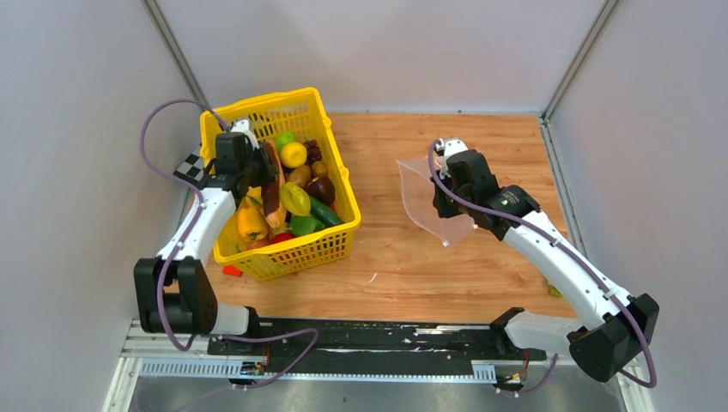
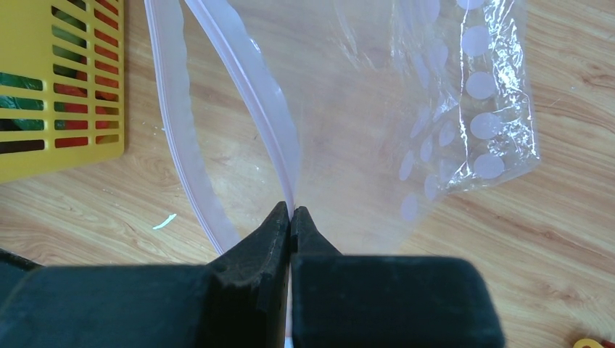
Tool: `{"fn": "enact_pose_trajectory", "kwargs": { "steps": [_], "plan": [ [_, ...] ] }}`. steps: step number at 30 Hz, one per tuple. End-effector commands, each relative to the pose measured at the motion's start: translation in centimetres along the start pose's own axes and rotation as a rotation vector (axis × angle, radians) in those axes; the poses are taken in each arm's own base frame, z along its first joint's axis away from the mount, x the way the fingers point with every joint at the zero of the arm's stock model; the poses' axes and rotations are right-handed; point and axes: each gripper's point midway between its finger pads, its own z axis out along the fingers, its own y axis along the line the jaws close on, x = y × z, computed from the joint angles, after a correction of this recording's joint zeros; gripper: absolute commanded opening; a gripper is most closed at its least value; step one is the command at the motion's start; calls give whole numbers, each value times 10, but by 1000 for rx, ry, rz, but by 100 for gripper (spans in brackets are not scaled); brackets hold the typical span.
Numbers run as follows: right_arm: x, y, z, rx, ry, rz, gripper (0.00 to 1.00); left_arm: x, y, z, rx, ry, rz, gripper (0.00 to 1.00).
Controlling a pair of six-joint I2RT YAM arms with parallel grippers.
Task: Place the food in the zip-top bag and seal the zipper
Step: Pick up the fake food from the bin, then place the fake food in the zipper food storage bag.
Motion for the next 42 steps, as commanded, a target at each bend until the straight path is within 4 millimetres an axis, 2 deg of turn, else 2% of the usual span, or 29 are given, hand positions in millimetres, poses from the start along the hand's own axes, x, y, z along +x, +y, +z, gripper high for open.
{"fn": "enact_pose_trajectory", "kwargs": {
  "steps": [1, 8, 11, 16, 19, 23, 25, 27, 29, 33, 39, 42],
  "plan": [
    [-20, 7, -10, -46, -105, 30, 0, -35, -12, -43, 13, -137, 48, 28],
    [-27, 14, -15, -87, -156, 56, 0, -67, -18, -92, -2, -273, 62, 29],
    [-30, 15, -17, -94, -177, 73, 0, -75, -30, -110, 49, -309, 69, 29],
    [-40, 15, -19, -93, -237, 128, 0, -82, -81, -143, 308, -336, 65, 28],
    [-44, 18, -19, -110, -261, 163, 0, -93, -113, -175, 489, -416, 31, 28],
    [-46, 24, -20, -145, -276, 207, 0, -108, -137, -213, 601, -497, 38, 29],
    [-48, 29, -21, -172, -291, 222, 0, -108, -154, -228, 686, -508, 41, 30],
    [-49, 31, -22, -184, -297, 240, 0, -103, -173, -237, 773, -482, 55, 31],
    [-51, 31, -22, -187, -304, 255, 0, -90, -189, -235, 830, -418, 84, 32],
    [-54, 31, -24, -187, -327, 271, 0, -48, -226, -234, 938, -271, 130, 32],
    [-57, 32, -23, -200, -355, 282, 0, 20, -266, -236, 1031, -75, 164, 32],
    [-55, 35, -22, -217, -353, 286, 0, 40, -284, -236, 1057, -25, 185, 28]
  ]
}}
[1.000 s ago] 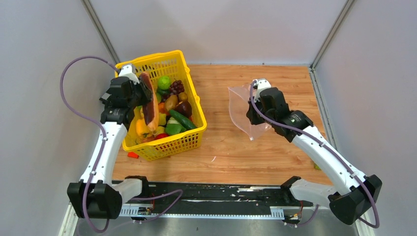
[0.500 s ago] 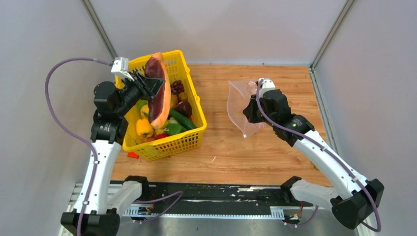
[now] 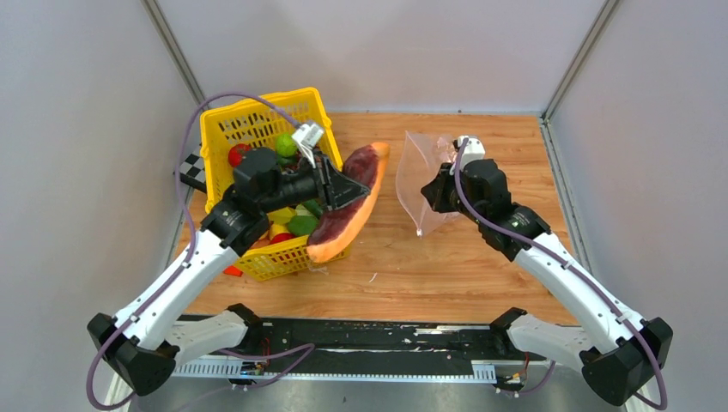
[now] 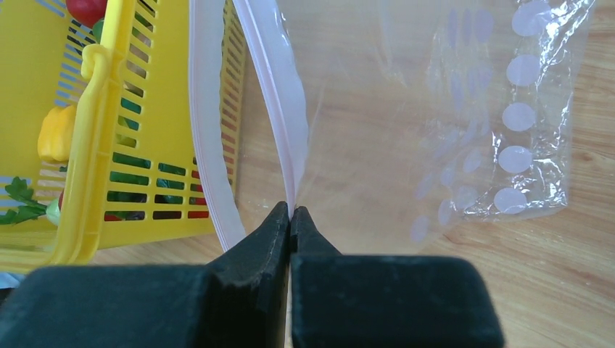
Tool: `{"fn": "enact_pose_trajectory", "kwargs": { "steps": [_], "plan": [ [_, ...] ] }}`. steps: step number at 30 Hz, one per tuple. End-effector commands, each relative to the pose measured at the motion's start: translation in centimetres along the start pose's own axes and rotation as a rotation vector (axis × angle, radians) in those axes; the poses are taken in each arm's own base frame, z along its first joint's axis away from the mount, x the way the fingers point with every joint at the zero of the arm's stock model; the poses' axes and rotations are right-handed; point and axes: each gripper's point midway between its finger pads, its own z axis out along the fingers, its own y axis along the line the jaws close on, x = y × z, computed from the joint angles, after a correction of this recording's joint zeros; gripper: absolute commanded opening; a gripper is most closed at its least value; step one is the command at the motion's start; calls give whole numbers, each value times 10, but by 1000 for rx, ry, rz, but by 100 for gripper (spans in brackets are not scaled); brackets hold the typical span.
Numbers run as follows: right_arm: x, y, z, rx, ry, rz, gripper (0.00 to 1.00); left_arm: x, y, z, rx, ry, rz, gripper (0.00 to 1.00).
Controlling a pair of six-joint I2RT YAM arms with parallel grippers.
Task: Place the food in the zip-top bag and seal the zipper
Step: Place the fake food in the zipper food storage bag.
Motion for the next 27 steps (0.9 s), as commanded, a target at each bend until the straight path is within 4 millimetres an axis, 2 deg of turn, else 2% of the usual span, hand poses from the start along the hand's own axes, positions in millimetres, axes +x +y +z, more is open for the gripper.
{"fn": "enact_pose_trajectory", "kwargs": {
  "steps": [1, 2, 3, 8, 12, 17, 27],
  "plan": [
    [-15, 13, -2, -61, -67, 44, 0, 10, -22, 18, 49, 6, 1, 28],
    [-14, 14, -2, -68, -67, 49, 0, 7, -25, 22, 62, -23, 3, 28],
    [-13, 14, -2, -73, -64, 53, 0, -6, -32, 25, 84, -90, 18, 27],
    [-7, 25, -9, -125, -35, 103, 0, -46, -26, 39, 22, -281, 84, 21],
    [-8, 29, -14, -138, -37, 199, 0, -71, -20, 48, 4, -454, 83, 21],
    [-9, 42, -17, -194, -43, 353, 0, -94, -15, 51, 19, -655, 36, 21],
    [-9, 54, -21, -229, -1, 489, 0, -116, -5, 67, -34, -799, 94, 23]
  ]
}}
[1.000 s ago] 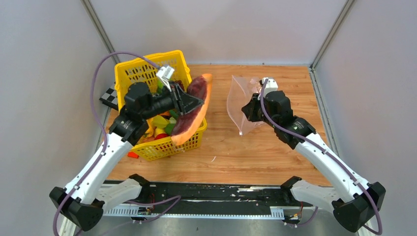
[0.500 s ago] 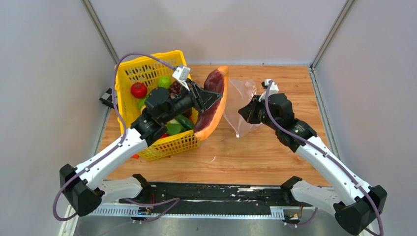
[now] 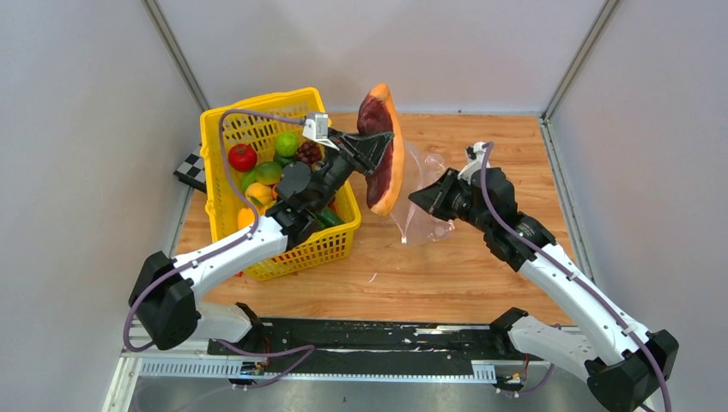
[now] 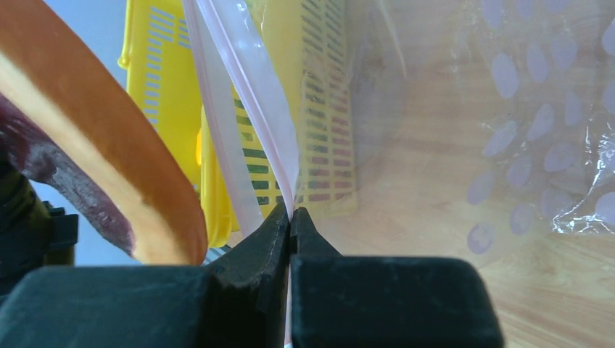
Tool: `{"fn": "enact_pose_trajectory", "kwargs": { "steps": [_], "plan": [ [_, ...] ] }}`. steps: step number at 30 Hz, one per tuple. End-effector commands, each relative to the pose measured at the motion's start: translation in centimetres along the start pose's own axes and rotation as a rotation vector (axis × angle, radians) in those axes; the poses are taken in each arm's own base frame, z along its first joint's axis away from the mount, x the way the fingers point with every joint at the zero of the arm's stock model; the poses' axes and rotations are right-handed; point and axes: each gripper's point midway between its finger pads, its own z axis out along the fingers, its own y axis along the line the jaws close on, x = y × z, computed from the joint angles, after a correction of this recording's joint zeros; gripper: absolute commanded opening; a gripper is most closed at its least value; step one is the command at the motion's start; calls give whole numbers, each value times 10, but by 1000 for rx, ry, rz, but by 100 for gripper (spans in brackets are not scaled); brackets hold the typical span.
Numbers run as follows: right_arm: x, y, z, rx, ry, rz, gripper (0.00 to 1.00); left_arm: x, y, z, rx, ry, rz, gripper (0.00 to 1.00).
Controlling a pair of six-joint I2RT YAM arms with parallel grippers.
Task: Place the food in the zip-top bag and seal the zipper
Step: Place the fake food in the zipper food storage bag.
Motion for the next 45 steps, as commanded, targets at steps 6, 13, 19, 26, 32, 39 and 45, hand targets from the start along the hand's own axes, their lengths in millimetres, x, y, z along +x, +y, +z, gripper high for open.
{"fn": "enact_pose_trajectory", "kwargs": {
  "steps": [6, 13, 19, 26, 32, 39, 45],
  "plan": [
    [-6, 23, 1, -82, -8, 146, 0, -51, -16, 20, 2, -283, 29, 25],
    [1, 35, 5, -144, 38, 212, 0, -41, -12, 26, -61, -286, 100, 27],
    [-12, 36, 0, -151, -41, 280, 0, -25, 5, 10, -171, -296, 190, 27],
    [-20, 45, -2, -185, -62, 306, 0, -14, 10, -8, -318, -333, 291, 27],
    [-30, 51, -8, -217, -107, 330, 0, -2, 15, -13, -373, -339, 315, 27],
    [-32, 56, -9, -236, -100, 331, 0, -4, 26, -22, -437, -358, 358, 28],
    [-35, 56, -13, -229, -118, 322, 0, -12, 27, -27, -461, -374, 407, 29]
  ]
}}
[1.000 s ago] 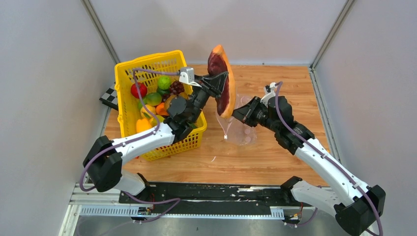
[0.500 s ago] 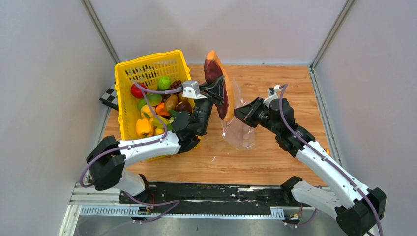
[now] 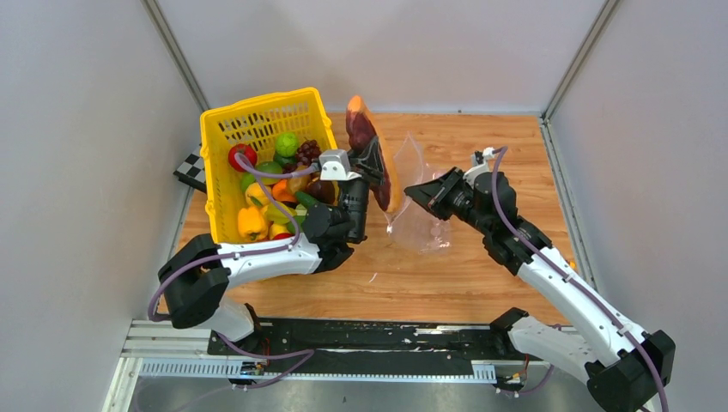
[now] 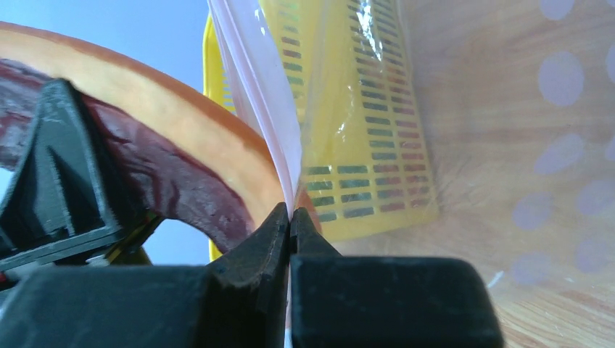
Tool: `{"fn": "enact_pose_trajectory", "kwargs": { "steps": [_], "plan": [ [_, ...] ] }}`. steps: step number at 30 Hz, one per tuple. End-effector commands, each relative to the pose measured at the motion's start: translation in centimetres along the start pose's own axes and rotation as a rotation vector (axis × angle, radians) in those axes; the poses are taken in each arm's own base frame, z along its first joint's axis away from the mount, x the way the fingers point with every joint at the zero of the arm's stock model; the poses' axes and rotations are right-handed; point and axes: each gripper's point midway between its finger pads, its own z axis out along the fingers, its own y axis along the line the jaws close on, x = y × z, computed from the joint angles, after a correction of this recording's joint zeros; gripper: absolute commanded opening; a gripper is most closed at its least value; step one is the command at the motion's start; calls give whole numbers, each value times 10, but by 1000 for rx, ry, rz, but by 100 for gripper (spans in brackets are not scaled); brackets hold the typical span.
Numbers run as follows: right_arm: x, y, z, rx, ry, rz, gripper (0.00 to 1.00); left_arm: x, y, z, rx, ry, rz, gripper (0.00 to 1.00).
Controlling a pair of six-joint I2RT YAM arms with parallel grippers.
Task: Place the food in the zip-top bag and seal the zipper
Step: Place the fake food in the zipper food storage bag.
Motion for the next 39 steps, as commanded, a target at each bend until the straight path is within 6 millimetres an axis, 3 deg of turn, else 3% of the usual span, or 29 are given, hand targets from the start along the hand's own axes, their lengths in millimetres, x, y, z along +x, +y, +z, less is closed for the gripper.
{"fn": "enact_pose_trajectory", "kwargs": {
  "steps": [1, 7, 13, 19, 24, 29, 33, 39],
  "plan": [
    [-18, 47, -14, -153, -66, 2, 0, -7, 5, -2, -20, -25, 54, 29],
    [-15, 54, -12, -179, -41, 12, 0, -2, -5, 1, 5, -21, 38, 29],
    [-18, 57, -11, -204, -57, 66, 0, 5, -29, 0, 60, 1, -4, 34],
    [-20, 60, -11, -237, -67, 101, 0, 12, -28, -6, 65, 26, -34, 38],
    [-23, 49, -9, -203, -102, 67, 0, 5, -28, -7, 73, 48, -35, 47],
    [-19, 39, -4, -225, -109, 40, 0, 12, -25, -12, 67, 92, -52, 57],
    [-17, 37, -8, -286, -134, -7, 0, 3, -22, -14, 71, 91, -62, 59],
    [-24, 37, -19, -277, -192, -262, 0, -24, -12, -18, 68, 96, -12, 65]
  ]
}}
